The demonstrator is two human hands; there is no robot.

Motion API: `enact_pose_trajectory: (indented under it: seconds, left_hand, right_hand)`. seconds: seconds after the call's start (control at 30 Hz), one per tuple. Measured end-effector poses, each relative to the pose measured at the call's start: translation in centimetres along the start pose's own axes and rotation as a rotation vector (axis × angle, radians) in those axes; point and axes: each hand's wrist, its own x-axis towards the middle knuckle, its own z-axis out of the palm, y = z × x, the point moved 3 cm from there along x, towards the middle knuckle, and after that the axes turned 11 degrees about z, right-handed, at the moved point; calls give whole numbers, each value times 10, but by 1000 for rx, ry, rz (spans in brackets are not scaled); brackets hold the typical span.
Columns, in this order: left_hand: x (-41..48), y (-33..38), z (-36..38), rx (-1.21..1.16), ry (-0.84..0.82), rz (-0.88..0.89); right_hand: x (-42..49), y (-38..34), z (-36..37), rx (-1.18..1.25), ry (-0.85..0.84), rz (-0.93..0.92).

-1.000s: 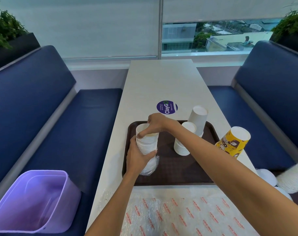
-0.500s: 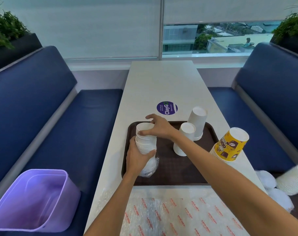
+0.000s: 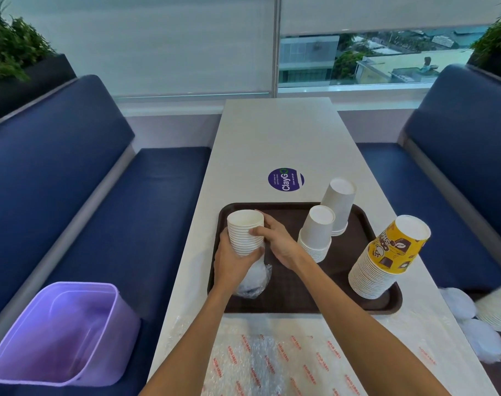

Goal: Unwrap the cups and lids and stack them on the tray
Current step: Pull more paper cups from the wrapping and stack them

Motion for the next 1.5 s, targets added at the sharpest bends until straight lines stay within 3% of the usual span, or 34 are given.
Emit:
enact_pose_trajectory:
  seconds: [0.67, 0.87, 1.03, 1.23, 1.5]
  left_hand:
    - [7, -8, 13, 15, 27, -6]
    - [6, -9, 11, 3, -12, -10]
    - [4, -10, 8, -46, -65, 2]
    - [5, -8, 7, -24, -76, -36]
    - [-3, -3, -3, -59, -77, -21]
  right_hand:
    - [-1, -5, 9, 101, -5, 23]
    - [2, -27, 2, -221, -12, -18]
    - [5, -57, 1, -437, 127, -118]
    - [-6, -95, -4, -599, 180, -238]
    - [-29, -104, -35, -964, 168, -16]
